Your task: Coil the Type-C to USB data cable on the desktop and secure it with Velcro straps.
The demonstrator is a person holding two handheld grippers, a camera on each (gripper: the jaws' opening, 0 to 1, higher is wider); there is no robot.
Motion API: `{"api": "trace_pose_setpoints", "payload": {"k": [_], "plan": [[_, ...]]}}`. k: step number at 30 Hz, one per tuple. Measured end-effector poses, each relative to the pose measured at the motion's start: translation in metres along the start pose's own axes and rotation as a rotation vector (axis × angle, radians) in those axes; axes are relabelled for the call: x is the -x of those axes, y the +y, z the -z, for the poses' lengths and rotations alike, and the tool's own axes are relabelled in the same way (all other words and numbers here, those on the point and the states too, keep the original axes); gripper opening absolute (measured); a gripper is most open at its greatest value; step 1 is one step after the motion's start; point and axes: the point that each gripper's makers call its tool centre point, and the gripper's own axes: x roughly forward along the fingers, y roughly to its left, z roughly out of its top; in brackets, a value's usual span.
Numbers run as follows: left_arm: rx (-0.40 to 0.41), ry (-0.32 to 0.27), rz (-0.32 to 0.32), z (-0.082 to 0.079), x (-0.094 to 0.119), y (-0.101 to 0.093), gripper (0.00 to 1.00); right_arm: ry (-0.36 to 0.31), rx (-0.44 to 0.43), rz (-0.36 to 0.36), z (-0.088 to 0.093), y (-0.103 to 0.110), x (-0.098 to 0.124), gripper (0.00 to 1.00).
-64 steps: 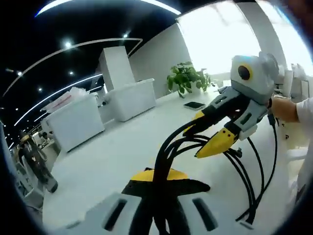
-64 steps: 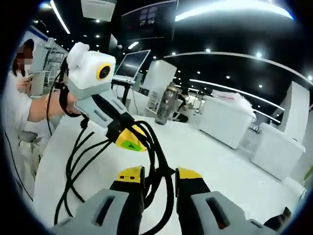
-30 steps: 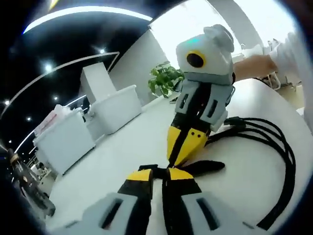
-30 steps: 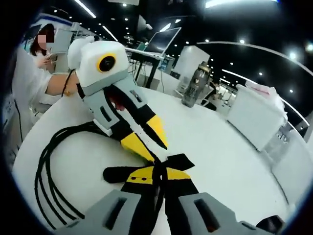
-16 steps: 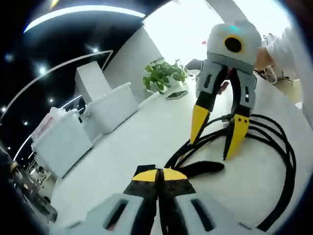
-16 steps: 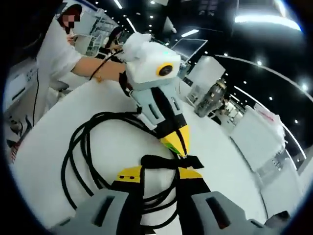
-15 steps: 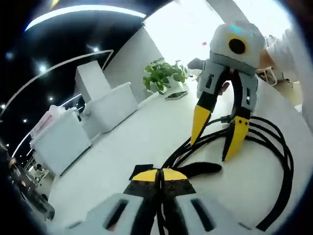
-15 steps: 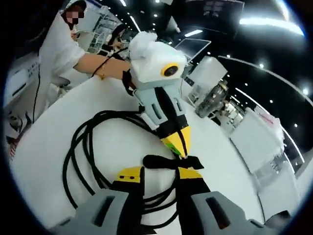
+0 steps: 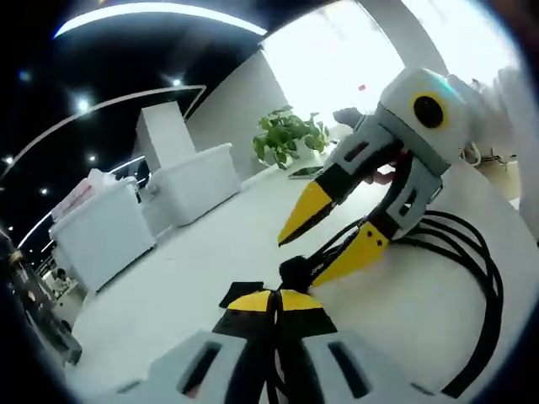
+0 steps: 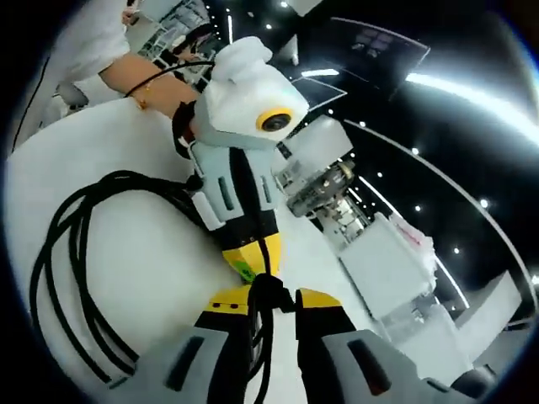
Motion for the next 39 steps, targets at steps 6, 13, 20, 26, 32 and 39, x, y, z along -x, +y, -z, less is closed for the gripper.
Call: {"api": "trace_pose_setpoints", "payload": {"k": [6,13,20,26,32,39], "plan": [[0.010,-0.005,0.002,-0.001,0.000,-0.001,0.04,-0.022,-0.035,-0.080,-0.004,0.013,0.002,0.17],[0.003,-0.005,-0.001,-0.001,0.000,-0.002,0.04,-0.044,-0.001,-0.013,-0.011,0.001,0.002,0.12],[0.003,-0.008,-0.001,-0.001,0.001,-0.002,0.04,0.002,0.035,-0.066,0.005,0.014,-0.003,0.14],[0.005,-0.010,0.001,-0.001,0.001,-0.003,0.04,-0.039,-0.055,-0.031,-0.006,-0.001,0.004,0.07],[-0.006,-0.006,0.003,-0.002,0.002,-0.003,0.04,-0.061,-0.076,-0.060,-0.011,0.001,0.002,0.02],[-0.175,0.062,-0.058,0.000,0.010,0.011,0.03,-0.081,-0.177,-0.069,-0.015,-0.012,-0.004,0.02]]}}
